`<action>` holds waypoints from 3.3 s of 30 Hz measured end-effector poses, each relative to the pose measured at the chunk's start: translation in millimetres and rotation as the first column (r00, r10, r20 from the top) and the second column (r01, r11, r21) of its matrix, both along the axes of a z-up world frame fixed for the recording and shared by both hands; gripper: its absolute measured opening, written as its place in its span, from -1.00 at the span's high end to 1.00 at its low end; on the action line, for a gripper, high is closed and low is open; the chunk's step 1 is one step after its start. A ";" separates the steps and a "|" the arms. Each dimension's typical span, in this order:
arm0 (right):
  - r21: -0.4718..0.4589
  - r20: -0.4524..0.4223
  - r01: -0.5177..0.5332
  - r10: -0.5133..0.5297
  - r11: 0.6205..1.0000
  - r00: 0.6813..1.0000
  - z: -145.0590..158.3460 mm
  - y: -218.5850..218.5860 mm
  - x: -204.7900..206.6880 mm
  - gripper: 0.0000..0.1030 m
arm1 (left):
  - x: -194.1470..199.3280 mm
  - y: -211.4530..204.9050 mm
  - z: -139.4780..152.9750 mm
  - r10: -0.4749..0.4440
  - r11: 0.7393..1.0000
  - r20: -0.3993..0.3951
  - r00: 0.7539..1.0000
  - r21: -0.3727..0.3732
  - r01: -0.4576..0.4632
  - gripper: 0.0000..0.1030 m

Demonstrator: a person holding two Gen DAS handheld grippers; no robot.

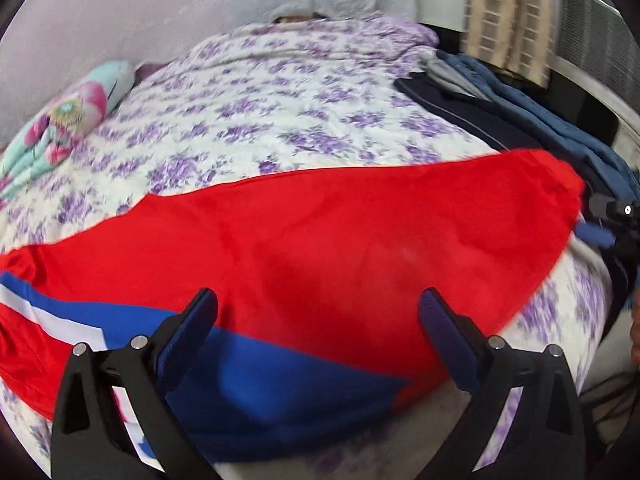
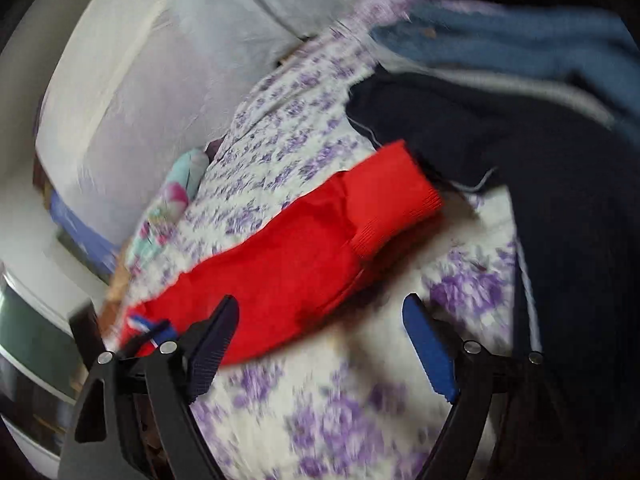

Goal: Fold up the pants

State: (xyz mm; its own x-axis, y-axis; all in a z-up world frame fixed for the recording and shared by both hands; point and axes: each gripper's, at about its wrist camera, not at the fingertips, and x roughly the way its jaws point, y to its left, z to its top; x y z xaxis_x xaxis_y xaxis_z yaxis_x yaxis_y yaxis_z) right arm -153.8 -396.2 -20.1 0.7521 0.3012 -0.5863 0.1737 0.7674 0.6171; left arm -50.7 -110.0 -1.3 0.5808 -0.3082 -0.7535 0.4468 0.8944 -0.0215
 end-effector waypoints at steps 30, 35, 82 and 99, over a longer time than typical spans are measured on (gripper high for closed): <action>-0.669 0.172 -0.061 0.234 0.740 0.957 61.8 181.2 76.8 0.51 | -27.5 262.4 -4.4 0.367 0.817 0.061 0.928 -0.498 -0.291 -0.91; -0.845 -0.098 -0.301 0.425 0.442 0.900 18.1 305.8 117.9 -0.12 | -36.1 270.3 -9.0 0.357 0.791 0.056 0.932 -0.549 -0.270 -0.91; -0.592 -0.072 -0.380 0.423 0.711 0.903 9.2 211.3 124.8 -0.86 | 19.0 322.4 -9.6 0.443 0.699 -0.249 0.861 -0.505 -0.506 -0.91; -0.589 0.125 -0.269 0.414 0.763 0.901 39.5 181.2 91.7 -0.93 | 9.6 334.8 -10.6 0.559 0.587 -0.285 0.779 -0.528 -0.614 -0.54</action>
